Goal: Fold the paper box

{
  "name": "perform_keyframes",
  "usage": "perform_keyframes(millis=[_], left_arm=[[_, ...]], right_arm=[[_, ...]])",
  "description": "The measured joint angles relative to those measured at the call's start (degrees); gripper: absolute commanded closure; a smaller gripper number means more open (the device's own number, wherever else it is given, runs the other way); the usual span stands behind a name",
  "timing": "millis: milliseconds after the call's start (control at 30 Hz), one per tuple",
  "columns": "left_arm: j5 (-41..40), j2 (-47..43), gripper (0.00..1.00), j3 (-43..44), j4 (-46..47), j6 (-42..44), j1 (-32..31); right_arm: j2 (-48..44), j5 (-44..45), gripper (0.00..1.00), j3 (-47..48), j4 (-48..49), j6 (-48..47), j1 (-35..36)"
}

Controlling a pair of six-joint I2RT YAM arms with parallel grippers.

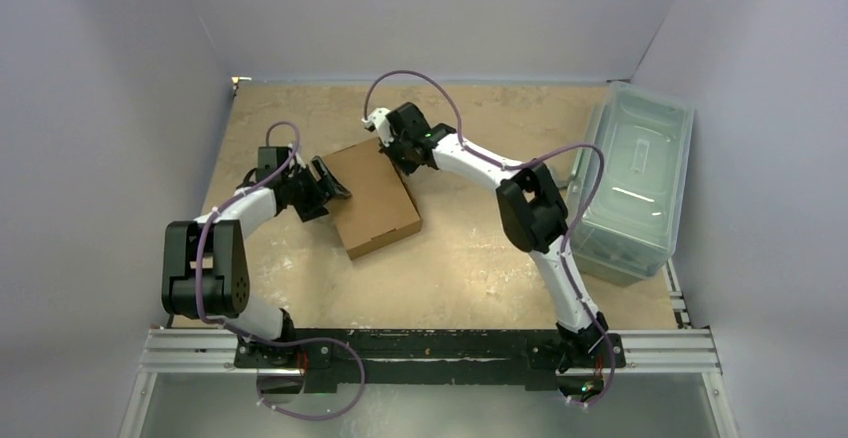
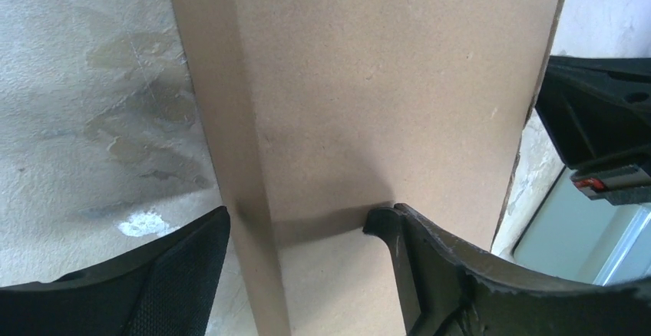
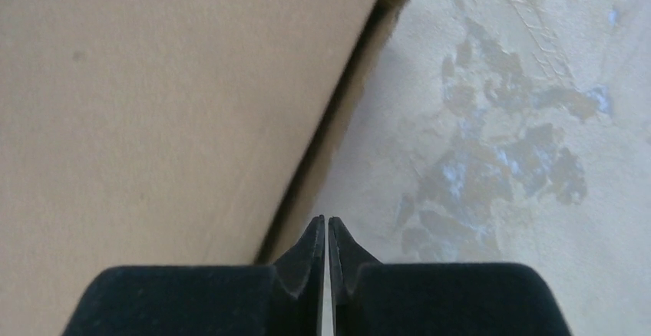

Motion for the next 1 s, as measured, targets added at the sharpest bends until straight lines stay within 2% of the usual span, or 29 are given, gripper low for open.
perform_keyframes(millis=[100,133,267,300,467,600,800,1000], left_arm=[[-0.98,-1.86,0.13,-0.02,-0.7,0.5,0.04],[-1.31,-2.93,0.11,-0.02,-0.98,0.63,0.07],[-2.29,-10.43,0.07,-0.02,-1.9,1.16,0.52],[-2.34,-11.98,0.07,-0.02,-1.97,1.18,0.66],[-1.84,-18.43,0.07,-2.14,-1.27,0.31,0.87],[-1.07,-20.55,0.08,-6.62,-0.66,-1.81,0.87],[0.31,-20.74,0.12,-9.77,0.11,-3.74,0.92],[1.51,-20.37,0.21,-12.31,1.92,-4.81,0.94]], right_arm=[[-4.83,0.39,0.84,-5.03,0.44,-1.33,-1.31],[-6.86,0.37,0.75,-6.69,0.46,-1.73,-1.75],[-15.96,-2.6,0.12,-11.41,1.07,-3.19,-4.92],[-17.79,-4.02,0.03,-11.85,1.09,-2.73,-5.84],[-27.67,-19.76,0.01,-17.99,5.2,1.38,-10.45],[-28.79,-31.47,0.01,-24.26,8.9,8.07,-10.05],[-19.37,-37.2,0.01,-24.76,10.51,15.54,-8.83],[-14.16,-35.41,0.01,-23.98,10.21,17.88,-9.05]])
